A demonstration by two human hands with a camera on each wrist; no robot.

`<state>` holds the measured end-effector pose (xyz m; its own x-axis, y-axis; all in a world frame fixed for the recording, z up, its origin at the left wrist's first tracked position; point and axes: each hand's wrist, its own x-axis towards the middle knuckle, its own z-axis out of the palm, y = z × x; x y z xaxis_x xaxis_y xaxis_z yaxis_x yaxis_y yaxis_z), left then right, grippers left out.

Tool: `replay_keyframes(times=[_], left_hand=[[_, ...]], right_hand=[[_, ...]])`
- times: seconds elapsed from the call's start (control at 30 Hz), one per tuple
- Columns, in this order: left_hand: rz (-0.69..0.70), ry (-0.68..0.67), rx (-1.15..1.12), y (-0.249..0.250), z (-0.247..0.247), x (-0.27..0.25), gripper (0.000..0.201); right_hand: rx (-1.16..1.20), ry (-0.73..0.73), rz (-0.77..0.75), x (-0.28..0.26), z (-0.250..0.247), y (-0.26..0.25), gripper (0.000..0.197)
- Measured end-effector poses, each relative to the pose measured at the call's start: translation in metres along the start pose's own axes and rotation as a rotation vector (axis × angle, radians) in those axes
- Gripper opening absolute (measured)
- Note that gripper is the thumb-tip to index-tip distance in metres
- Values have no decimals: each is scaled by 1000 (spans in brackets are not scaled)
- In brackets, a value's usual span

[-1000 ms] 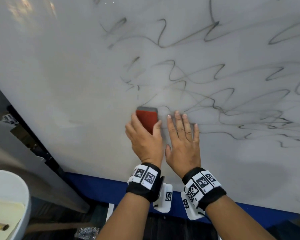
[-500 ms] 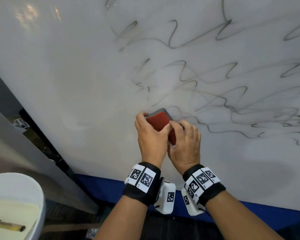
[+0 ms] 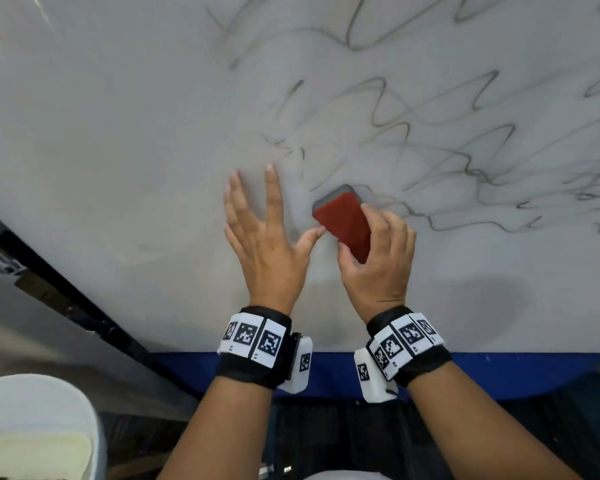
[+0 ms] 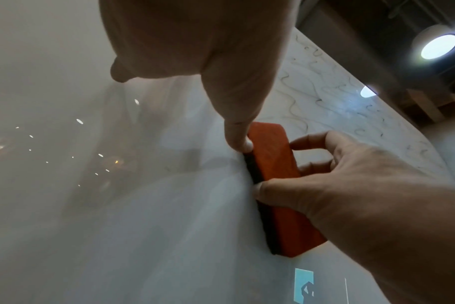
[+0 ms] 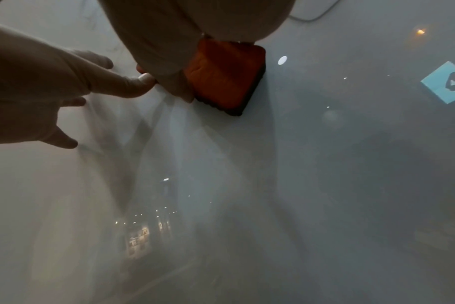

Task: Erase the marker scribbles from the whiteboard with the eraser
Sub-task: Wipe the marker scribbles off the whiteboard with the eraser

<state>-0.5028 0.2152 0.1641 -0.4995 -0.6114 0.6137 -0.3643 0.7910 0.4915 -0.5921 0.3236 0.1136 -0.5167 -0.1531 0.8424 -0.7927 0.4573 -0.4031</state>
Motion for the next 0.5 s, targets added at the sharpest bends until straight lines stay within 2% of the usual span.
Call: replay_keyframes(times=[0.17, 0.33, 0.5], left_hand=[[14, -101, 126, -8, 5, -4, 110], [-13, -98, 131, -7, 11, -4, 113], [-38, -101, 105, -5, 12, -6, 114]], right_hand=[[-22, 41, 41, -6, 10, -5, 61], [-34, -42, -107, -2, 0, 14, 62], [-2, 83, 55, 2, -1, 20, 66]])
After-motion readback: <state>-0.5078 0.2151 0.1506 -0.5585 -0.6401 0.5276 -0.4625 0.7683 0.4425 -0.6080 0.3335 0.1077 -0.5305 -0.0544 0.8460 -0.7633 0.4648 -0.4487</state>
